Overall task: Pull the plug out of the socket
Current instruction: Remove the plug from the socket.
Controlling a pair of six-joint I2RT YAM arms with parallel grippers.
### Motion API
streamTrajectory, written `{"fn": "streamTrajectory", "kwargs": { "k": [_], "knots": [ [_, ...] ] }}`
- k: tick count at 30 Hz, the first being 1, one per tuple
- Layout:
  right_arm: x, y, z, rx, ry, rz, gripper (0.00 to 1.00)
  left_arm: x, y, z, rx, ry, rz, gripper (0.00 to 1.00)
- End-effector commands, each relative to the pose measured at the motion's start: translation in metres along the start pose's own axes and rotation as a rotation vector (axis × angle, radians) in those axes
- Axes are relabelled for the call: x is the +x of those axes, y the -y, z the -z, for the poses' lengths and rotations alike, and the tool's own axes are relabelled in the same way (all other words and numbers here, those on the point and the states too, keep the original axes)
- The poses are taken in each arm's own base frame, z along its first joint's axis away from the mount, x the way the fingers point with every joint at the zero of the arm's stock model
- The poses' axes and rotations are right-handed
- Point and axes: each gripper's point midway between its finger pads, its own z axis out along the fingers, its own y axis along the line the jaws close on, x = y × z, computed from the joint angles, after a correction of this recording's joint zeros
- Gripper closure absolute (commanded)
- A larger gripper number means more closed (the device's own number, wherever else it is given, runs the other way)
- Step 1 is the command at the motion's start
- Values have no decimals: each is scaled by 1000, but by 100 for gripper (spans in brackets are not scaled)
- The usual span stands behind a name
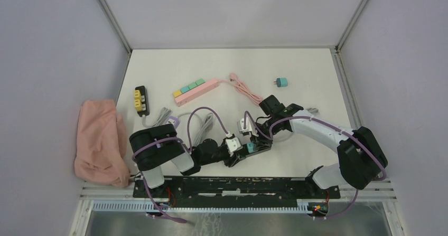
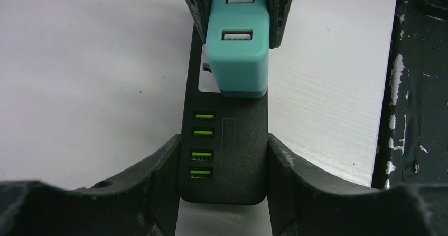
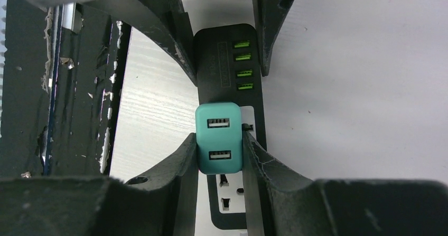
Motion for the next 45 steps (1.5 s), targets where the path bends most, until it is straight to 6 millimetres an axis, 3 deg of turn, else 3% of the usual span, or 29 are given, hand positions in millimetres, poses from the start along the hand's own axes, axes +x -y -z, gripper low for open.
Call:
{"fn": "streamTrajectory", "kwargs": {
  "k": [1, 5, 9, 15, 20, 25, 28, 35, 39, 45],
  "knots": [
    [-45, 20, 1, 59, 145, -31, 100, -3, 1, -4, 6, 14, -37, 97],
    [-37, 35, 10, 119, 130, -68, 100, -1, 1, -5, 9, 7, -34, 97],
    [-26, 37, 20, 132, 111, -55, 100, 0, 1, -4, 9, 5, -34, 97],
    [-16, 13, 22, 31, 87, 35, 100, 1, -1, -4, -3, 3, -33, 97],
    [-29, -2, 12, -39, 141, 50, 100, 1, -1, -5, -1, 1, -33, 97],
    [-49, 9, 2, 5, 183, -40, 100, 1, -1, -6, 1, -1, -31, 97],
    [-53, 26, 3, 74, 188, -77, 100, 4, -1, -7, -2, -8, -29, 97],
    [-31, 42, 22, 155, 149, -92, 100, 6, -2, -6, -3, -14, -28, 97],
    [-18, 30, 27, 106, 111, -32, 100, 8, -3, -7, -7, -19, -24, 97],
    [-26, -3, 18, -36, 170, 54, 100, 8, -2, -6, -5, -19, -17, 97]
  ]
}}
